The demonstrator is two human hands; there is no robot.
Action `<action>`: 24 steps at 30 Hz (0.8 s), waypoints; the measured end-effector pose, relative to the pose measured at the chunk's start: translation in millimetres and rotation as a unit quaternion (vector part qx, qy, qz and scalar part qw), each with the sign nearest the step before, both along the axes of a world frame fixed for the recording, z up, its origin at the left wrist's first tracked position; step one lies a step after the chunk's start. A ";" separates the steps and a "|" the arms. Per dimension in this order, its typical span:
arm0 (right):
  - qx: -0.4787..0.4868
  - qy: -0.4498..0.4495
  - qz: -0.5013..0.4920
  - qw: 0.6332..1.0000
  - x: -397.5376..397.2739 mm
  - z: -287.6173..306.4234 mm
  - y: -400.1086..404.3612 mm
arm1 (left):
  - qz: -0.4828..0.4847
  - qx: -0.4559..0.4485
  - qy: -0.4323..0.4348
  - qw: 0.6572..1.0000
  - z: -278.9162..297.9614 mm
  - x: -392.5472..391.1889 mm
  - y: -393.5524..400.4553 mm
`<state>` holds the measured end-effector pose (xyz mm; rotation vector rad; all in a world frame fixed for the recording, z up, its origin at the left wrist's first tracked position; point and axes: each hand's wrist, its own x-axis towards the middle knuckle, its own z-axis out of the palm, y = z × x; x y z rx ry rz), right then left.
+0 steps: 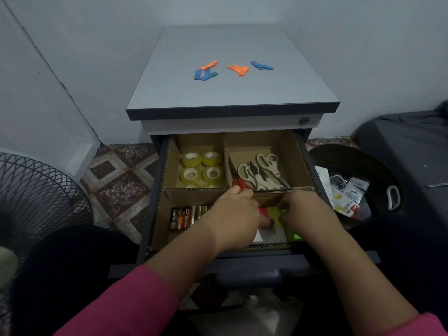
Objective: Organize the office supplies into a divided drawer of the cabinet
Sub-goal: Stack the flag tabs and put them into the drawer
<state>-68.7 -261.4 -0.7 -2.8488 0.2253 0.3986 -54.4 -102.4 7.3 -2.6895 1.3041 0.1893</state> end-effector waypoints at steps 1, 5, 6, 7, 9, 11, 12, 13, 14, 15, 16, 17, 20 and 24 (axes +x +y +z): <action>0.002 -0.009 0.000 1.000 0.0 1.7 -1.0 | 0.015 -0.050 0.042 0.998 4.4 2.3 2.4; 0.030 -0.016 0.020 0.999 -2.1 10.6 0.6 | 0.205 -0.400 0.242 0.860 14.4 18.1 19.0; 0.049 -0.007 0.028 0.998 -2.7 11.2 4.1 | 0.255 -0.474 0.251 0.804 15.0 21.8 22.5; 0.067 0.005 0.039 0.997 -3.1 11.1 8.8 | 0.302 -0.526 0.256 0.752 15.4 25.2 25.5; 0.091 0.052 0.066 0.992 -4.6 9.5 21.8 | 0.378 -0.582 0.267 0.669 14.7 30.8 28.4; 0.090 0.093 0.088 0.988 -5.8 4.6 33.6 | 0.402 -0.608 0.275 0.627 12.7 34.1 29.2; 0.083 0.106 0.093 0.987 -5.7 1.8 37.1 | 0.400 -0.613 0.277 0.623 12.1 34.5 28.7; 0.077 0.114 0.094 0.986 -4.9 -0.4 39.6 | 0.396 -0.613 0.277 0.625 12.5 33.5 27.6; 0.074 0.119 0.091 0.986 -3.5 -2.5 40.5 | 0.393 -0.610 0.276 0.630 12.3 32.7 26.4; 0.076 0.122 0.087 0.986 -2.0 -3.9 41.2 | 0.390 -0.608 0.275 0.635 13.1 31.7 25.1; 0.081 0.126 0.085 0.985 -0.8 -5.5 41.7 | 0.388 -0.606 0.273 0.638 13.6 31.2 24.4; 0.086 0.128 0.085 0.984 -0.2 -6.3 42.1 | 0.387 -0.607 0.273 0.639 14.3 30.7 24.0; 0.092 0.130 0.089 0.983 0.0 -8.1 42.8 | 0.388 -0.609 0.274 0.635 14.4 31.0 24.5; 0.095 0.095 0.096 0.986 0.8 -4.7 42.9 | 0.386 -0.610 0.274 0.635 14.8 30.6 23.9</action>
